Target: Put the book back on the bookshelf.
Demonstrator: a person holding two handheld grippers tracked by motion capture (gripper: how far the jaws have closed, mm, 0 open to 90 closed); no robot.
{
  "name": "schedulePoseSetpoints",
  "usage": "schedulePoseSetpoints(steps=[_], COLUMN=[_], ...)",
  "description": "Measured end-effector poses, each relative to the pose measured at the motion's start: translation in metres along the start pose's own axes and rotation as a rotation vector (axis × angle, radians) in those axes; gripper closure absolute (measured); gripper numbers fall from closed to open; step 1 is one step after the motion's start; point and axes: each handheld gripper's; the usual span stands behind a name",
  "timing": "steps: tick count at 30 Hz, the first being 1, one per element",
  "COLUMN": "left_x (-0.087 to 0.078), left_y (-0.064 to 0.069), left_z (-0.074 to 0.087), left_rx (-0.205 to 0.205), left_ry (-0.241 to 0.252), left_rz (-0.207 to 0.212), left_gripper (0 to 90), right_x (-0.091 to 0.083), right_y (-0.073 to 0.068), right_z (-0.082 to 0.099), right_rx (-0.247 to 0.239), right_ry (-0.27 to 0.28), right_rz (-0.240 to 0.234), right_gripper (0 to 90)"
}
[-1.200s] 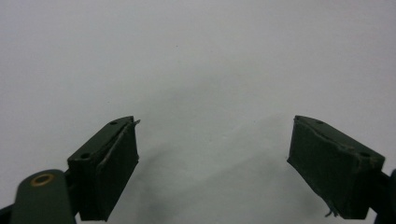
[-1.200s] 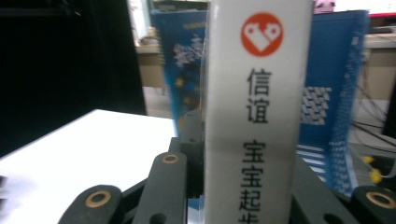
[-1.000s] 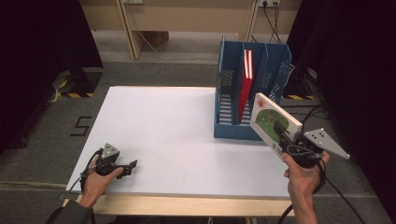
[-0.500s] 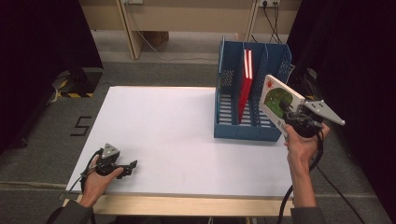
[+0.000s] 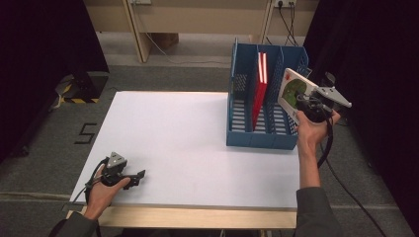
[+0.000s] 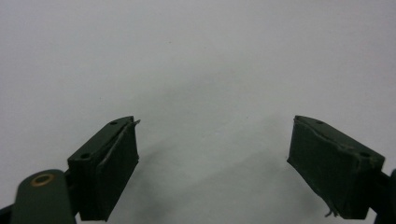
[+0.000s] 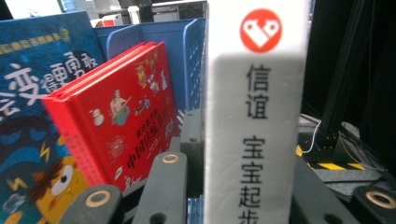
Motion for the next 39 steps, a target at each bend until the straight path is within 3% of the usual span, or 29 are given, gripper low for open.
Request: schedulePoseSetpoints(steps=[6, 12, 18, 31, 39], left_x=[-0.001, 0.0, 0.0, 0.0, -0.001], left_y=[0.001, 0.001, 0.002, 0.002, 0.002], left_z=[0.0, 0.0, 0.0, 0.0, 0.0], left_rx=[-0.002, 0.006, 0.003, 0.006, 0.006], left_ry=[0.003, -0.008, -0.005, -0.007, -0.001], left_rz=[0.007, 0.011, 0.01, 0.01, 0.014], left_gripper=[15.0, 15.1, 15.1, 15.0, 15.1], right_x=[0.017, 0.029, 0.041, 0.064, 0.085], right_y=[0.003, 0.007, 0.005, -0.007, -0.014], right_z=[0.001, 0.004, 0.004, 0.015, 0.023], right_rx=[0.047, 0.053, 0.033, 0.005, -0.017], right_ry=[0.006, 0.013, 0.012, -0.022, -0.079], right_rz=[0.003, 0.038, 0.055, 0.046, 0.067], right_gripper=[75.5, 75.6, 75.5, 75.5, 75.3])
Point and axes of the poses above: each handheld gripper's, and its own axes: x roughly forward along the jaws, z roughly out of its underside, y roughly to its right, and after that the axes turned 1 degree about -y, right-handed
